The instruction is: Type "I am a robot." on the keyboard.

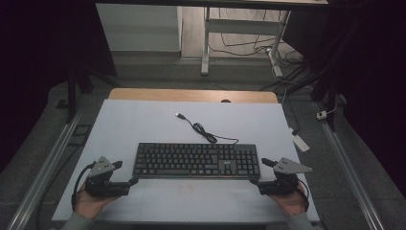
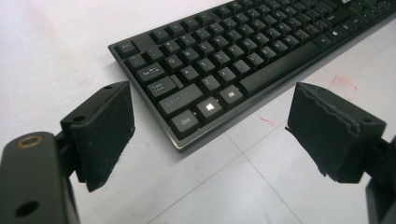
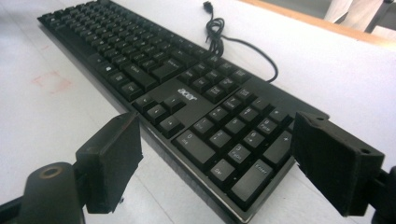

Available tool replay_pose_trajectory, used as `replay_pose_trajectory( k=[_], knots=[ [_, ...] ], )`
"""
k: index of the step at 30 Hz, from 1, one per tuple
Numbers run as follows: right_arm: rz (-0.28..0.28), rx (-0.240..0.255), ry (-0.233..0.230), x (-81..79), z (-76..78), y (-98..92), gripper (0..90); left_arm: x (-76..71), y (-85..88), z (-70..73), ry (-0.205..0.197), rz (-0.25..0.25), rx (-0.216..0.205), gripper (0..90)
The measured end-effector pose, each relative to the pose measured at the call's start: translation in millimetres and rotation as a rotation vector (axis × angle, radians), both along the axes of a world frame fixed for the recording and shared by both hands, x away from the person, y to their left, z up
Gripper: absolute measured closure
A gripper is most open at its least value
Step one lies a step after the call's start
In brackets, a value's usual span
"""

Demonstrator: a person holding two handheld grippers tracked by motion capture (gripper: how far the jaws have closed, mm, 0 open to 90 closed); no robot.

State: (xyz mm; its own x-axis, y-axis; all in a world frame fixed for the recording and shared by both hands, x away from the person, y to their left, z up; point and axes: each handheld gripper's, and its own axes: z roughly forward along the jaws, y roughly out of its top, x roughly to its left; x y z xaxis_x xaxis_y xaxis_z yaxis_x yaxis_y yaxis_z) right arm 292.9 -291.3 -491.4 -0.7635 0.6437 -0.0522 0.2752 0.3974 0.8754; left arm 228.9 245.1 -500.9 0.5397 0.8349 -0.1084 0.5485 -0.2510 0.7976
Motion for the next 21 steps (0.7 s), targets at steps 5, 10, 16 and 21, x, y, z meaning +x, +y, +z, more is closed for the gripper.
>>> replay_pose_trajectory(
  k=[5, 10, 16, 21],
  knots=[
    [-0.006, -0.008, -0.003, -2.6, -1.0, 1.2, 18.0, -0.1, -0.4, -0.2, 0.004, -0.013, 0.007, 15.4],
    [-0.004, -0.004, -0.003, -4.2, -1.8, 1.4, 18.3, -0.5, -2.5, -0.4, 0.01, -0.026, 0.008, 16.2],
    [0.007, -0.005, 0.009, -2.9, -3.4, 3.6, 18.8, 1.5, -2.0, -1.8, 0.013, -0.026, 0.01, 16.9],
    [0.0, 0.0, 0.002, -4.2, -2.3, 3.4, 19.5, 1.7, -2.9, -0.7, 0.007, -0.027, 0.008, 17.3]
  ],
)
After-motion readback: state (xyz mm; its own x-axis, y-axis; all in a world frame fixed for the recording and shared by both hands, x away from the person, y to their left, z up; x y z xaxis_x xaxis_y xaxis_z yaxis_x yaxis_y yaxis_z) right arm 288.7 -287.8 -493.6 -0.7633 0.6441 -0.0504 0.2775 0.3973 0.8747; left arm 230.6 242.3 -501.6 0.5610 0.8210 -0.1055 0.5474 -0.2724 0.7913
